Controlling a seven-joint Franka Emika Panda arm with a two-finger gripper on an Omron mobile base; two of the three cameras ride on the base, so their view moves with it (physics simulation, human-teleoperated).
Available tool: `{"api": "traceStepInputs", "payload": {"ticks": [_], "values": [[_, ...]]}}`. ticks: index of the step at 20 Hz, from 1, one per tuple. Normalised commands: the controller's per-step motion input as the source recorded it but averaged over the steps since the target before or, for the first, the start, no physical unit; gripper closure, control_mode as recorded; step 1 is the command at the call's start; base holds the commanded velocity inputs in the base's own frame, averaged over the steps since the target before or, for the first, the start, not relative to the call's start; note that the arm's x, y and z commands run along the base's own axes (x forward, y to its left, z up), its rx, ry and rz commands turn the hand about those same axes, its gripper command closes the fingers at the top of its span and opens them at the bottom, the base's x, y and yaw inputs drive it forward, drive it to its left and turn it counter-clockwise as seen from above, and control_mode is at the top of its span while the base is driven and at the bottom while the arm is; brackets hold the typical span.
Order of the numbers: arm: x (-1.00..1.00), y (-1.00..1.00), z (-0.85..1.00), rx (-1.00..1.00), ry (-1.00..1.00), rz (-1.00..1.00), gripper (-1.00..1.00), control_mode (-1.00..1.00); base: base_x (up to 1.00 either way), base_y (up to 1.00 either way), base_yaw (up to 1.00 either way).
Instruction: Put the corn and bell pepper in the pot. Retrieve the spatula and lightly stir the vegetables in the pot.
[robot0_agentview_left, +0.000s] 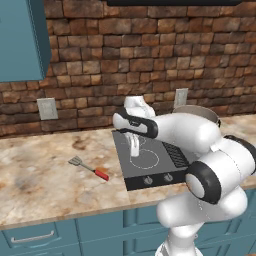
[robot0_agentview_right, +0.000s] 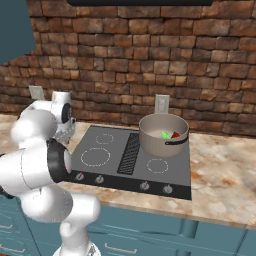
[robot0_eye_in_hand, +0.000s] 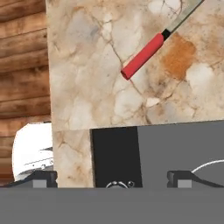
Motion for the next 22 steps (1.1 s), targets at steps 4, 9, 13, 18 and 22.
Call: {"api": "traceStepInputs", "payload": {"ticks": [4, 9, 13, 18, 22], "values": [[0.51, 0.58, -0.24, 0.01, 0.00, -0.42, -1.00, -1.00, 0.00, 0.00, 0.00], [0.14, 0.52, -0.52, 0.08, 0.00, -0.72, -1.00, -1.00, 0.00, 0.00, 0.00], [-0.12, 0.61, -0.25, -0.10, 0.00, -0.50, -1.00, -1.00, 0.00, 0.00, 0.00], [-0.05, 0.37, 0.00, -0.25, -0.04, -0.03, -1.00, -1.00, 0.00, 0.00, 0.00], [-0.06, 0.21, -0.11, -0.10, 0.00, 0.05, -1.00, -1.00, 0.00, 0.00, 0.00]]}}
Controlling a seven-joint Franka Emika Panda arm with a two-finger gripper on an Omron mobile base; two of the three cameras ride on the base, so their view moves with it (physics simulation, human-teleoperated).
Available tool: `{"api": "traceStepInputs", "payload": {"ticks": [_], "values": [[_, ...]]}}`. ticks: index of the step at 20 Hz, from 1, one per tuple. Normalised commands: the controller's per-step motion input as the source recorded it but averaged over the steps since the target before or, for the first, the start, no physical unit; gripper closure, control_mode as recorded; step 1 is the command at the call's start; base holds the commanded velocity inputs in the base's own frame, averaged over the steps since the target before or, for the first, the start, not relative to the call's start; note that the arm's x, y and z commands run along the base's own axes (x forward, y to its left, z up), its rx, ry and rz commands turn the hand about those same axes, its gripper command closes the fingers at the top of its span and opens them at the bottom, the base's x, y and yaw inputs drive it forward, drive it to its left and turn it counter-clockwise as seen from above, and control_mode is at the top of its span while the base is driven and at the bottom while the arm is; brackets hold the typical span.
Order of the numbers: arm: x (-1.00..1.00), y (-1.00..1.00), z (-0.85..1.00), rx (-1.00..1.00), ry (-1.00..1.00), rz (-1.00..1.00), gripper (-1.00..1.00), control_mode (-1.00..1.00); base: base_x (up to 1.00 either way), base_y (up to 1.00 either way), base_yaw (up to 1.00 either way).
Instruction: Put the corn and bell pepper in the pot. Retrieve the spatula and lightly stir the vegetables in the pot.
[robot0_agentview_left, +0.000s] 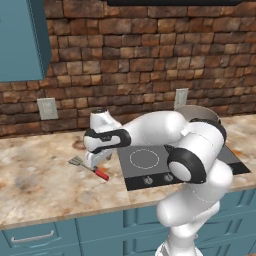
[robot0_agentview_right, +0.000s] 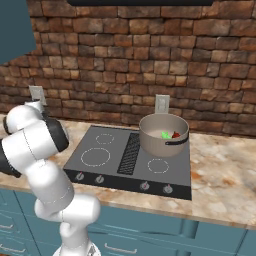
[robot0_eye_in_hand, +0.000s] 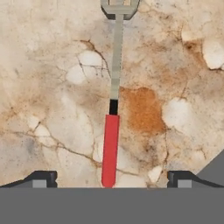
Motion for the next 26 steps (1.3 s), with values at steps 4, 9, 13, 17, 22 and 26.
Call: {"api": "traceStepInputs", "payload": {"ticks": [4, 9, 13, 17, 22, 26], "values": [[0.00, 0.01, -0.06, 0.01, 0.05, -0.01, -1.00, -1.00, 0.00, 0.00, 0.00], [0.00, 0.00, -0.32, 0.00, 0.01, 0.00, -1.00, -1.00, 0.00, 0.00, 0.00], [-0.01, 0.08, -0.68, 0.00, 0.00, 0.00, -1.00, -1.00, 0.00, 0.00, 0.00], [-0.07, 0.03, -0.61, 0.00, 0.00, 0.00, -1.00, -1.00, 0.00, 0.00, 0.00], [-0.02, 0.00, -0.04, 0.00, 0.00, 0.00, 1.00, -1.00, 0.00, 0.00, 0.00], [0.00, 0.00, 0.00, 0.00, 0.00, 0.00, 1.00, -1.00, 0.00, 0.00, 0.00]]}}
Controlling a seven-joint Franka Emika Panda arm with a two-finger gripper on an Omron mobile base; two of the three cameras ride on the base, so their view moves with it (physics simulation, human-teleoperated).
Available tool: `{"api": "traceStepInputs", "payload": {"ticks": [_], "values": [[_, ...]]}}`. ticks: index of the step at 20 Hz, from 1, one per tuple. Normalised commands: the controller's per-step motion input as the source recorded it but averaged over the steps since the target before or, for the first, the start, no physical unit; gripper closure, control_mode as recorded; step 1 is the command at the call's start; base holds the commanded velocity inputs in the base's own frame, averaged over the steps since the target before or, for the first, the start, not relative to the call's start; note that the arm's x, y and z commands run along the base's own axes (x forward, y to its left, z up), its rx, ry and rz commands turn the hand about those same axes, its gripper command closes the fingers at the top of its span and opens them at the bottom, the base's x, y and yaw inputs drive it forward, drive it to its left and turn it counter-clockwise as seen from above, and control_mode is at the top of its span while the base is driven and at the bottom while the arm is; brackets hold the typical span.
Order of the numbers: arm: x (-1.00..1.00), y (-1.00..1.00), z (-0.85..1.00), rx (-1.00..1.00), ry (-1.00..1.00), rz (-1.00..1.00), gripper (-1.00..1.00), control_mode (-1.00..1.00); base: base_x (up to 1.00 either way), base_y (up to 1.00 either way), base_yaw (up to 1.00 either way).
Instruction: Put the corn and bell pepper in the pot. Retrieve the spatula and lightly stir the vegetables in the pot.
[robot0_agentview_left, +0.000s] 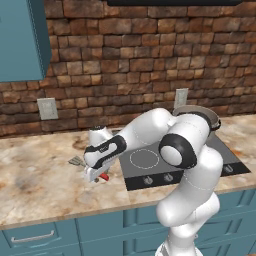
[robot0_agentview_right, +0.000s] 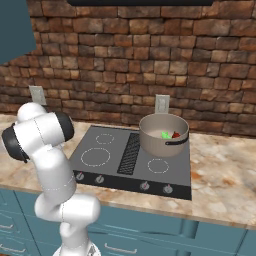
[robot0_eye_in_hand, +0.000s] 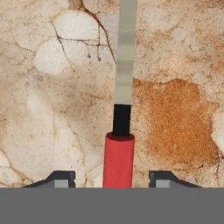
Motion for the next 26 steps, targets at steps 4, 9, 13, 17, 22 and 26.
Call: {"api": "traceStepInputs", "payload": {"ticks": [4, 9, 13, 17, 22, 26], "values": [[0.00, 0.00, 0.00, 0.00, 0.00, 0.00, 1.00, -1.00, 0.00, 0.00, 0.00], [-0.10, -0.13, 0.27, -0.01, 0.00, 0.00, 1.00, -1.00, 0.00, 0.00, 0.00], [-0.53, -0.64, 1.00, -0.03, 0.01, 0.01, 1.00, -1.00, 0.00, 0.00, 0.00], [-0.44, -0.73, 1.00, 0.00, 0.00, 0.00, 1.00, -1.00, 0.00, 0.00, 0.00], [-0.41, -0.83, 0.88, -0.01, 0.00, 0.00, 1.00, -1.00, 0.00, 0.00, 0.00], [-0.70, -0.48, 0.69, 0.00, 0.00, 0.00, 1.00, -1.00, 0.00, 0.00, 0.00]]}}
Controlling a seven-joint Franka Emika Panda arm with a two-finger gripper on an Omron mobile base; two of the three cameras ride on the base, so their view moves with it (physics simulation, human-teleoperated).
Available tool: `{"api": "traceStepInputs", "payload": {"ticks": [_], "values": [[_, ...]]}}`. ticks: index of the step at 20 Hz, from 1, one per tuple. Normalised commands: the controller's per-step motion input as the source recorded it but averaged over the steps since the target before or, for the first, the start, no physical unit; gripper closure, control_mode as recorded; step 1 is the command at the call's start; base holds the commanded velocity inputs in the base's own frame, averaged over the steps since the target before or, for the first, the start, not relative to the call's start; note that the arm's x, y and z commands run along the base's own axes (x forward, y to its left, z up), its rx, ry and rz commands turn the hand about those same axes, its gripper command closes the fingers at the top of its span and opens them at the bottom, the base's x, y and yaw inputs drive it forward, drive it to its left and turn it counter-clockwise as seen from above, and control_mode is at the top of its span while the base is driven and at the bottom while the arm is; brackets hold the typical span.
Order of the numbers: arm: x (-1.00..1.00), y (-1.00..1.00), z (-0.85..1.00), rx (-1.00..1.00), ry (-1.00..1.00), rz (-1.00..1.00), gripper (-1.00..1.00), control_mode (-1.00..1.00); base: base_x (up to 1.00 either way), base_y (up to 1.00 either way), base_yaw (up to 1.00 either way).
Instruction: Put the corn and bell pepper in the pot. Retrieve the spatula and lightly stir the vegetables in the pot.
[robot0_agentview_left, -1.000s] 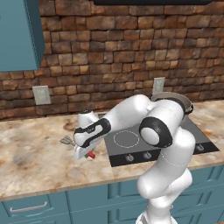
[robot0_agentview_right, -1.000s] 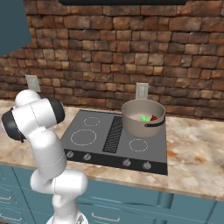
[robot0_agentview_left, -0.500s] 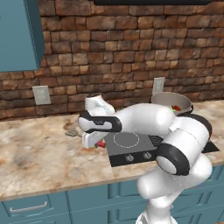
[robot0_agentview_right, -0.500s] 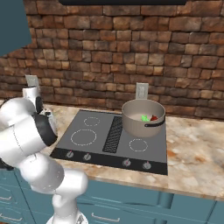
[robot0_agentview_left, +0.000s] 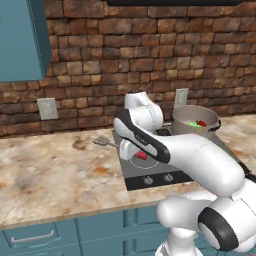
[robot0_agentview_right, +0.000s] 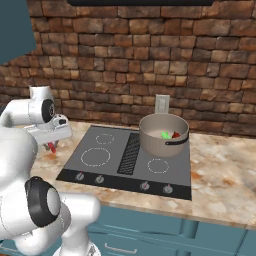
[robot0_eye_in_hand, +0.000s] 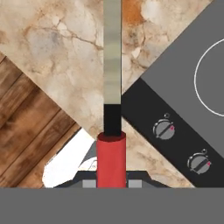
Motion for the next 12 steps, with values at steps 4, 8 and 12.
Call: {"api": "traceStepInputs", "payload": {"ticks": [4, 8, 12], "values": [[-0.48, -0.40, 0.39, 0.00, 0.00, -0.06, 1.00, -1.00, 0.00, 0.00, 0.00], [-0.12, -0.63, 0.39, 0.00, 0.00, -0.20, 1.00, -1.00, 0.00, 0.00, 0.00], [0.09, -0.78, 0.28, -0.02, 0.06, -0.29, 1.00, -1.00, 0.00, 0.00, 0.00]]}}
